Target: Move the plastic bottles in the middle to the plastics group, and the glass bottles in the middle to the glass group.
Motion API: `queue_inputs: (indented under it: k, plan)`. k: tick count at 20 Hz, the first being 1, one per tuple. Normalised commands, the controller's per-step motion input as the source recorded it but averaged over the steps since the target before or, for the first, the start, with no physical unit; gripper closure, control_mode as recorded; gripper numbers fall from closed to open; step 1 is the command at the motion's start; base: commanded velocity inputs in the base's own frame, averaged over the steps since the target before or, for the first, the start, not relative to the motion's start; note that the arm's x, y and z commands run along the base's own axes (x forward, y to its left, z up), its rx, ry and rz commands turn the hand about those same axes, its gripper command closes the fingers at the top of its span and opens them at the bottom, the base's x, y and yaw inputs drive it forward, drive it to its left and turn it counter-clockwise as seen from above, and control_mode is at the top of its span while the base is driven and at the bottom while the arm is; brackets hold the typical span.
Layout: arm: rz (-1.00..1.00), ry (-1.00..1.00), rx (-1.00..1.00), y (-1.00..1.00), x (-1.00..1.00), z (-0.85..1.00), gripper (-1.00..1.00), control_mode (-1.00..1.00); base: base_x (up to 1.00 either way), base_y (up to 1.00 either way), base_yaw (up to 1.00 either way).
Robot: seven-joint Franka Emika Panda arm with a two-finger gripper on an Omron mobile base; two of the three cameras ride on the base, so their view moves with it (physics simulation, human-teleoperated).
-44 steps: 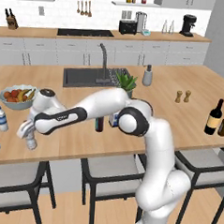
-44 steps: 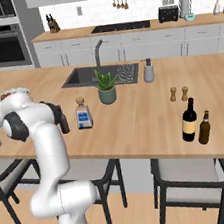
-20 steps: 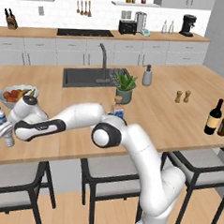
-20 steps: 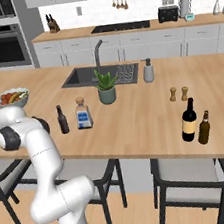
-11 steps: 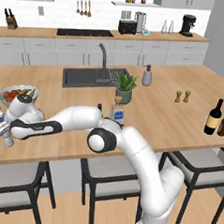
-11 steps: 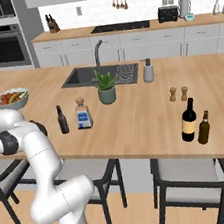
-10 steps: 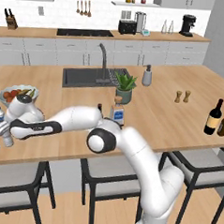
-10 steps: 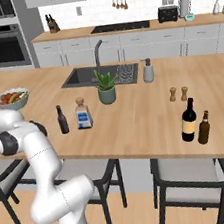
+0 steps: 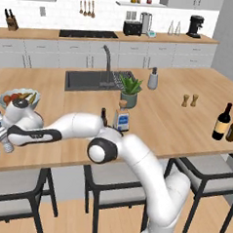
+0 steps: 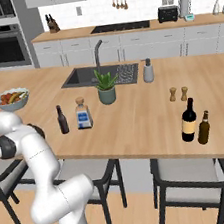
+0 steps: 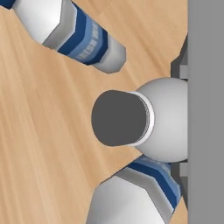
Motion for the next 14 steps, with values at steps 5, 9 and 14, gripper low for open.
queue_inputs:
  k: [5, 9, 14]
  plan:
    - [0.0, -0.05, -0.01, -0.23, -0.06, -0.91, 1.0, -1.0, 0.0, 0.0, 0.0]
    - [0.0, -0.01, 0.0, -0.47, -0.11, -0.69, 1.0, -1.0, 0.0, 0.0, 0.0]
    - [0.0, -0.05, 0.0, -0.51, -0.19, -0.47, 1.0, -1.0, 0.0, 0.0, 0.0]
